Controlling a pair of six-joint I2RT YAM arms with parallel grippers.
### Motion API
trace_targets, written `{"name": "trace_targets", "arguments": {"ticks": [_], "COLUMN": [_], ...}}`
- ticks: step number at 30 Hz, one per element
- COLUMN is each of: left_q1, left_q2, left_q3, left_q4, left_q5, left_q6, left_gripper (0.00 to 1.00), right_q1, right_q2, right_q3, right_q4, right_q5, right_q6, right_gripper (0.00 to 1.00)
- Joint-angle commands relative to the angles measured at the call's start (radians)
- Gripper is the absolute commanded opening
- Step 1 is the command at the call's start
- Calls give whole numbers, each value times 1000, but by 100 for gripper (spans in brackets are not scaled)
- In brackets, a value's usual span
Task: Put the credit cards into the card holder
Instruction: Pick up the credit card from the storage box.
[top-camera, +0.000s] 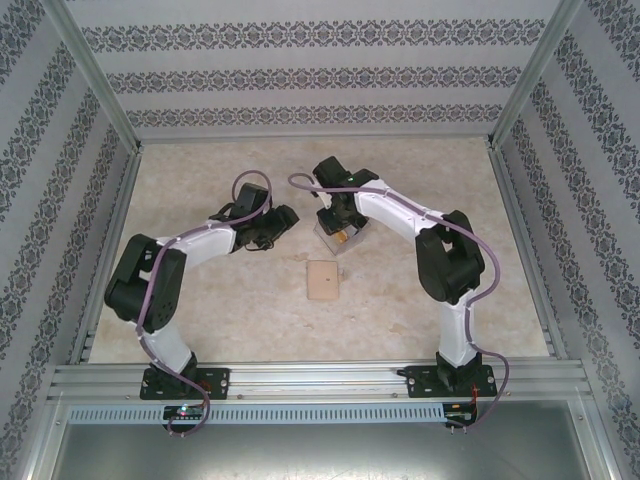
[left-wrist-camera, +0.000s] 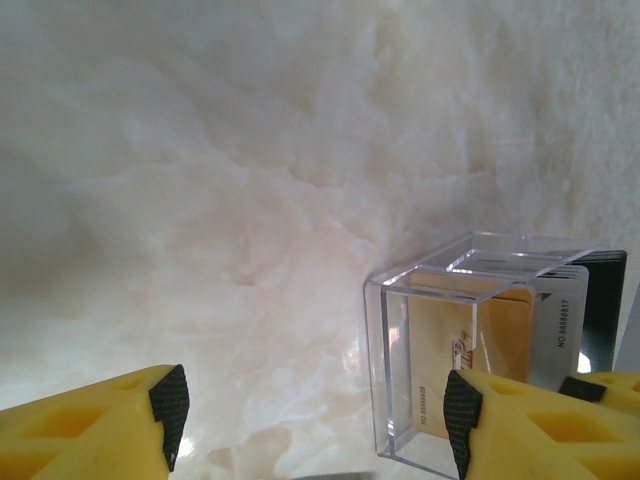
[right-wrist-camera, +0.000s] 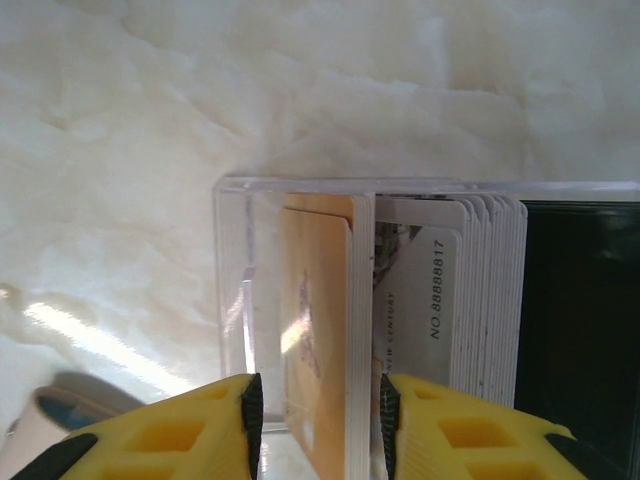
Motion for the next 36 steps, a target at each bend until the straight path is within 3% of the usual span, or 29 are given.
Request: {"name": "trace_targets", "arguments": {"ticks": [1, 10, 26, 36], "left_q1": [14, 29, 33, 33], "left_q2": [-56, -97, -110, -104], "left_q3": [-37, -63, -69, -61], "left_q4": [34, 11, 7, 3], "left_q5": [-72, -102, -88, -83], "left_q6": [-21, -12, -1, -5], "left_gripper": [71, 72, 73, 73], "right_q1": [20, 47, 95, 100], "right_q2": [22, 72, 91, 100], "right_q3": [37, 74, 26, 13], "right_q4": [-30, -47, 10, 2], "right_q5": [128, 151, 378, 288], "right_q6": [-19, -23, -57, -56], "right_gripper": [40, 40, 41, 37]}}
